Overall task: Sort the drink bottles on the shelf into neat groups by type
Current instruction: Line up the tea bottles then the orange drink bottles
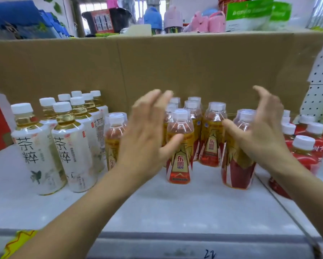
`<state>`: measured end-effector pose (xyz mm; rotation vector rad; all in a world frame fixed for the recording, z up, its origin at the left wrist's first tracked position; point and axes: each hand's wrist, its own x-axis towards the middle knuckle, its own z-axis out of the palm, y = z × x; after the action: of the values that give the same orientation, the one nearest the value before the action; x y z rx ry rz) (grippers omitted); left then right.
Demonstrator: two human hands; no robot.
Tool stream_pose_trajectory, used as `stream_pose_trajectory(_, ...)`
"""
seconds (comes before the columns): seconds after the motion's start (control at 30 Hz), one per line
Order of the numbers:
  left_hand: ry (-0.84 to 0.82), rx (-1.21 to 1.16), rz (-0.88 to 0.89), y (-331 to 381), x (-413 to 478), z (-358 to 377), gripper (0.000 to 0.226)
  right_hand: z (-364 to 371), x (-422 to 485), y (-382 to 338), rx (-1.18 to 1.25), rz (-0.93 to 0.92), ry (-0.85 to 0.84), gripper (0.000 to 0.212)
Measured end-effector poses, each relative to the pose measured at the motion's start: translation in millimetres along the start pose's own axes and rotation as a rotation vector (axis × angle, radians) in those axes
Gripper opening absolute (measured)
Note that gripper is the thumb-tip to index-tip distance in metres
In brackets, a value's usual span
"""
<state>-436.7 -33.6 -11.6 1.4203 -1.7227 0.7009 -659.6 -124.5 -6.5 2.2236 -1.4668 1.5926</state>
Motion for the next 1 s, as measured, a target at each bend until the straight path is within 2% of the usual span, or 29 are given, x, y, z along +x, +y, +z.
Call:
stream_pose_trajectory(0.07,-0.284,0.008,-0.021,17.2,28.6,12.6,0.076,-1.6,25.4,-19.7,-0.151,-0.132,-0.102,0.08)
stream_pose_trajectory(0.13,-0.486,0.075,-0.01,21.4,51.9,25.5,0.064,4.7,54.6,-28.6,-0.385,-0.159,-0.377,0.073)
stream_pose_trajectory(0.23,-0.6,0.092,0.046,9.5,72.4,27.1,0.043,18.9,85.9,-32.6,-0.55,-0.07,-0.758,0.071)
stream_pose_trajectory(0.33,-0.69,0.104,0.059,-5.2,79.8,14.7,0.036,23.0,103.8,-28.6,-0.517,-0.053,-0.93,0.06)
stream_pose_trajectory(0.43,-0.785,0.207,0.076,-17.9,85.8,6.1,0.033,23.1,112.9,-22.2,-0.459,-0.078,-0.948,0.042)
stream_pose_trajectory(0.7,-1.049,0.274,-0.103,-34.5,105.5,-5.4,0.047,25.5,137.6,-20.9,-0.618,-0.074,-1.087,0.037)
stream_pose_trajectory(0.8,-0.997,0.214,-0.179,-32.3,122.0,-2.0,0.064,28.7,142.1,-22.1,-0.708,-0.06,-1.155,0.032)
stream_pose_trajectory(0.87,-0.924,0.227,-0.189,-31.1,132.5,6.5,0.078,31.7,147.3,-24.0,-0.696,-0.155,-1.07,0.022)
stream_pose_trajectory(0.93,-0.924,0.251,-0.203,-28.2,138.6,19.5,0.087,39.0,149.5,-29.2,-0.586,-0.258,-0.918,0.036)
stream_pose_trajectory(1.0,-0.965,0.282,-0.202,-27.3,142.4,33.1,0.088,50.9,144.5,-38.3,-0.461,-0.276,-0.867,0.049)
